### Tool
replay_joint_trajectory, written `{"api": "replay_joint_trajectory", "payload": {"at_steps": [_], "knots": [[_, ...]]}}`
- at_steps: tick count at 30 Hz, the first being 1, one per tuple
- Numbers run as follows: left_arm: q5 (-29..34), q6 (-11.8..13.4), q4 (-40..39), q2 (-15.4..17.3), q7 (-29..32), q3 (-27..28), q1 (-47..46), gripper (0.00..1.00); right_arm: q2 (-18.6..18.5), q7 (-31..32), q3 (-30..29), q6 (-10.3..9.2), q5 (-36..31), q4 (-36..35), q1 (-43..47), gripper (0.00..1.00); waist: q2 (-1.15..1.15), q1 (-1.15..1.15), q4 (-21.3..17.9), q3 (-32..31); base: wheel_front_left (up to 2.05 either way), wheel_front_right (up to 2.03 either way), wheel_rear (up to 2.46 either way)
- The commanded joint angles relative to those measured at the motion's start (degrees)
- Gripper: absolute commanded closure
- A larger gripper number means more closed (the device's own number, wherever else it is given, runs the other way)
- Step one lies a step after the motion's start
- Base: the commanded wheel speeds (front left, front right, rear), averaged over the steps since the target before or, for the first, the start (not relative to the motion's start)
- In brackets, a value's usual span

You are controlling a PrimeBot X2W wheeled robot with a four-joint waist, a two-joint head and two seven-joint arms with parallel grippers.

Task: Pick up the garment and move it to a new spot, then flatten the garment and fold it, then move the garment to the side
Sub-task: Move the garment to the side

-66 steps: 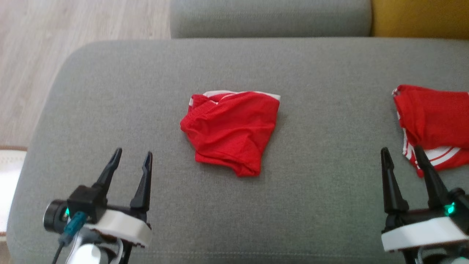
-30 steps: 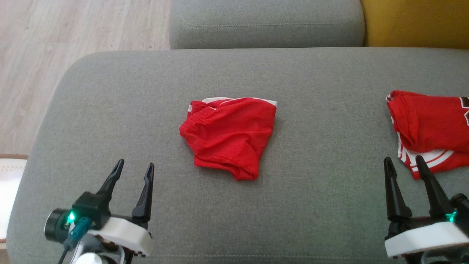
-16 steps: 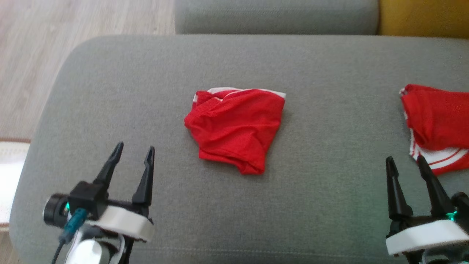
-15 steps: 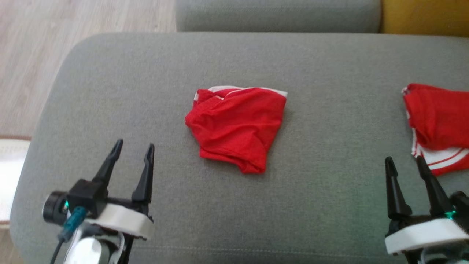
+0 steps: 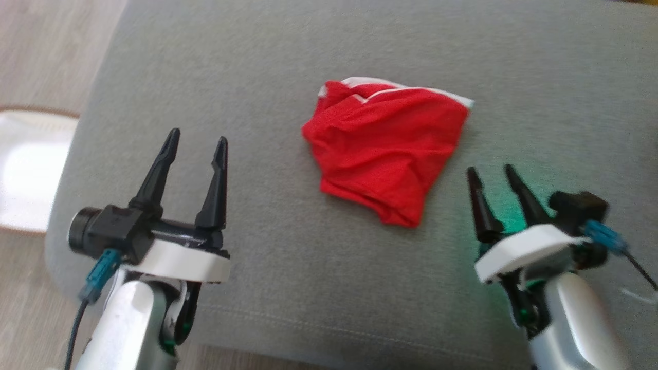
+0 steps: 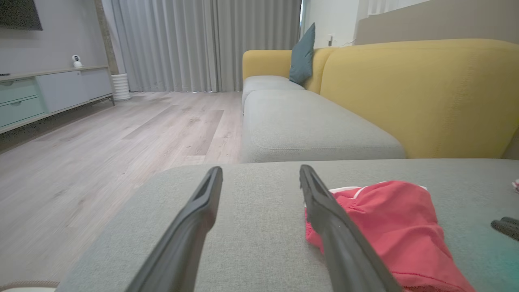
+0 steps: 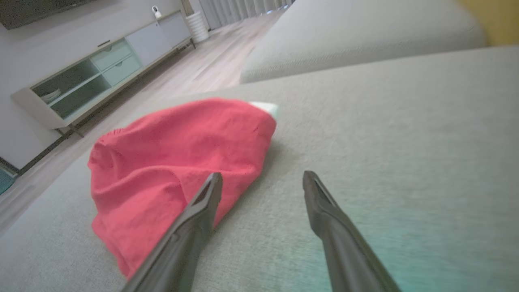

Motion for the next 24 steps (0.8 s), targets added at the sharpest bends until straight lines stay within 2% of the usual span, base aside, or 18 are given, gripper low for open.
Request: {"api": "replay_joint_trajectory", "payload": {"at_steps": [1, 7, 11, 12, 13, 14, 15, 19, 24], "knots": [[-0.36, -0.32, -1.23, 0.25, -0.63, 1.73, -2.87, 0.00, -0.29, -1.01, 2.67, -0.04, 0.80, 1.25, -2.85, 0.00, 0.00, -0.01, 2.62, 2.21, 0.00, 0.00, 0.00], [-0.19, -1.08, -0.63, -1.23, -0.95, 2.12, -4.49, 0.00, -0.29, -0.72, 7.41, -0.04, 2.52, 12.52, -8.18, 0.00, 0.00, -0.01, 4.53, 3.39, 0.00, 0.00, 0.00], [0.45, -1.60, -1.31, -2.11, -0.97, 2.73, -4.72, 0.00, -0.29, -0.85, 10.03, -0.04, 4.43, 17.14, -9.97, 0.00, 0.00, -0.01, 5.12, 3.49, 0.00, 0.00, 0.00], [0.63, -1.76, -1.45, -2.32, -0.98, 2.84, -4.69, 0.00, -0.29, -0.84, 10.29, -0.04, 4.85, 18.06, -10.27, 0.08, 0.00, -0.01, 5.21, 3.51, 0.00, 0.00, 0.00], [0.78, -1.93, -1.56, -2.49, -0.98, 3.01, -4.68, 0.00, -0.29, -0.84, 10.51, -0.04, 5.22, 18.85, -10.58, 0.67, 0.00, -0.01, 5.23, 3.58, 0.00, 0.00, 0.00], [0.78, -1.93, -1.56, -2.49, -0.98, 3.01, -4.68, 0.00, -0.29, -0.84, 10.51, -0.04, 5.22, 18.85, -10.58, 0.67, 0.00, -0.01, 5.23, 3.58, 0.00, 0.00, 0.00], [0.92, -2.10, -1.63, -2.64, -0.98, 3.20, -4.67, 0.00, -0.29, -0.66, 10.69, -0.04, 5.48, 19.67, -10.81, 1.00, 0.00, -0.01, 5.21, 3.60, 0.00, 0.00, 0.00], [1.70, -2.57, -1.91, -3.21, -0.99, 3.81, -4.40, 0.00, -0.29, -1.52, 11.10, -0.04, 5.39, 20.64, -11.52, 1.00, 0.00, -0.01, 4.86, 3.49, 0.00, 0.00, 0.00], [2.40, -3.01, -2.36, -3.37, -0.99, 5.06, -3.81, 0.00, -0.29, -3.21, 10.62, -0.04, 3.09, 17.83, -11.50, 1.00, 0.00, -0.01, 2.55, 3.80, 0.00, 0.00, 0.00]]}}
